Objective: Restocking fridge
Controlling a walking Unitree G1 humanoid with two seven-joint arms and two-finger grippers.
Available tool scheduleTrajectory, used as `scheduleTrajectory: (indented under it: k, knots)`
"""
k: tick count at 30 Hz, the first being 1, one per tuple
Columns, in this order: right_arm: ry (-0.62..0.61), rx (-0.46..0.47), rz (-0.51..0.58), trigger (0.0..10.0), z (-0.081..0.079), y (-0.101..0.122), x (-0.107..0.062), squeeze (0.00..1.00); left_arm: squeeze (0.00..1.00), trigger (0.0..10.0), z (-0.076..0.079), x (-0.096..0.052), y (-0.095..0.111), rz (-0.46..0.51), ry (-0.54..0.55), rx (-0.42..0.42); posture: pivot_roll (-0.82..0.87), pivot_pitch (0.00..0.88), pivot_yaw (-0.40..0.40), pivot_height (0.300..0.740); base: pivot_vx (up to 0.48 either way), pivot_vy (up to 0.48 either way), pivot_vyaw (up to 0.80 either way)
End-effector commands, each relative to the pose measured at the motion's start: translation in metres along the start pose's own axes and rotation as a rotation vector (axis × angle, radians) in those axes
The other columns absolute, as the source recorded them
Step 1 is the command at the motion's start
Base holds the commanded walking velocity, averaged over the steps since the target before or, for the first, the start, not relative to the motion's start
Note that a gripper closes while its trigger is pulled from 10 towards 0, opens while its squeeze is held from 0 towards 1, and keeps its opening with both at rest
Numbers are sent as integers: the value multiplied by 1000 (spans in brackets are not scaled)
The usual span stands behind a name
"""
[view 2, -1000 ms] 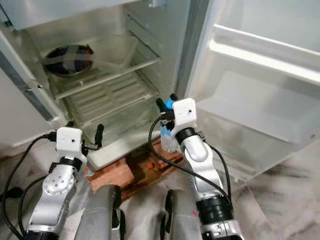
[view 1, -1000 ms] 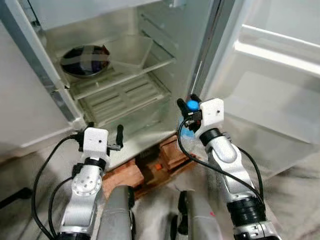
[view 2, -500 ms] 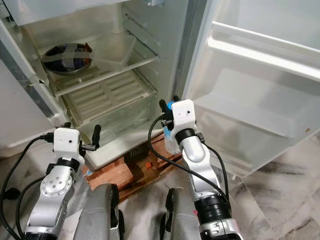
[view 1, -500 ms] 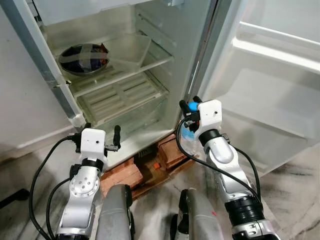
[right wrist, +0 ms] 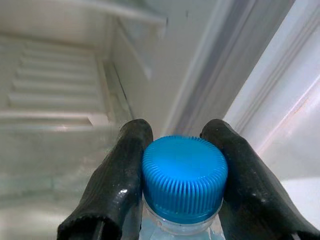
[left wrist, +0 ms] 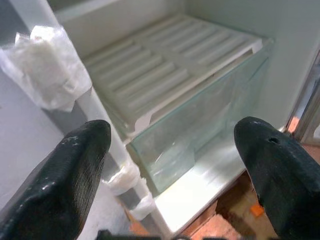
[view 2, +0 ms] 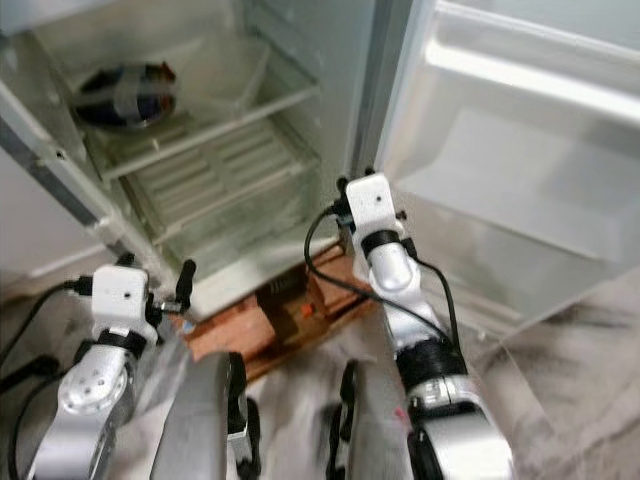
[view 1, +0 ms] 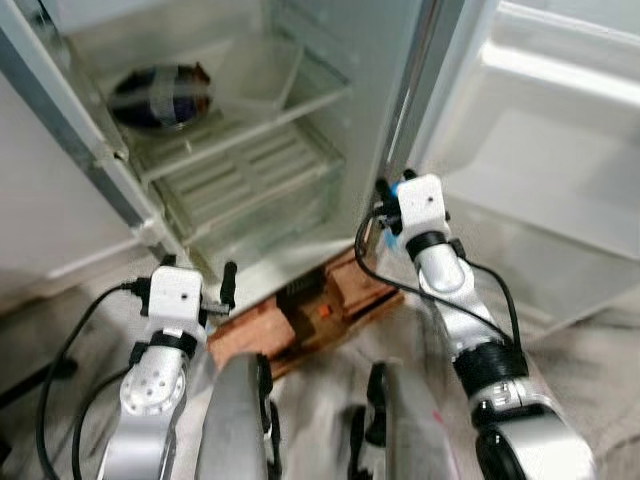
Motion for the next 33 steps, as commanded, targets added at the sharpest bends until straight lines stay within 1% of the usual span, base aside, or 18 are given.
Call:
scheduleTrajectory:
  k: [1, 4, 5, 10, 15, 18, 19, 21, 28, 29, 31, 33]
  knots:
    - [2, -28, 16, 10000, -1, 0, 5, 0, 0, 10000, -4, -6, -1, -19, 3, 2, 235, 305, 3, 622, 0, 0, 0]
    - [20, -43, 24, 10000, -4, 1, 9, 0, 0, 10000, -6, -11, 1, -20, 8, 1, 244, 320, 5, 622, 0, 0, 0]
    - [30, -79, 33, 10000, -5, 2, 12, 0, 0, 10000, -6, -13, 2, -21, 9, -3, 251, 328, 3, 622, 0, 0, 0]
    - [46, -144, 44, 10000, -9, 4, 17, 0, 0, 10000, -5, -20, 5, -26, 9, -8, 267, 353, -2, 622, 0, 0, 0]
    - [63, -263, 100, 10000, -10, 16, 23, 0, 0, 10000, -8, -27, 6, -42, 16, -10, 278, 377, -3, 622, 0, 0, 0]
    - [66, -302, 133, 10000, -9, 23, 24, 0, 0, 10000, -9, -31, 6, -52, 18, -9, 282, 388, -2, 622, 0, 0, 0]
    - [58, -318, 156, 10000, -6, 28, 26, 0, 0, 10000, -9, -34, 6, -58, 17, -11, 284, 395, -1, 622, 0, 0, 0]
    - [45, -324, 191, 10000, -4, 36, 28, 0, 0, 10000, -9, -36, 5, -68, 15, -10, 287, 407, 0, 617, 0, 0, 0]
    - [20, -351, 274, 10000, -6, 54, 30, 0, 0, 10000, -9, -41, 5, -84, 11, -11, 290, 420, -1, 573, 0, 0, 0]
    - [20, -351, 274, 10000, -6, 54, 30, 0, 0, 10000, -9, -41, 5, -84, 11, -11, 290, 420, -1, 573, 0, 0, 0]
    - [10, -355, 328, 10000, -7, 68, 33, 0, 0, 10000, -9, -41, 5, -88, 10, -12, 289, 421, -2, 569, 0, 0, 0]
    - [1, -358, 360, 10000, -7, 77, 34, 0, 0, 10000, -8, -41, 5, -91, 9, -12, 288, 421, -3, 569, 0, 0, 0]
Point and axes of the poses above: a point about 5 cm out from each wrist's last joint towards the gripper, its own x axis pointing out of the wrist towards the gripper, its own y axis along the axis of the wrist's last joint, z = x × y, the point moved 6 cm from there along x, pointing out of the wrist towards the gripper, and after that the axes turned 12 degrees about x, right-handed, at the moved point
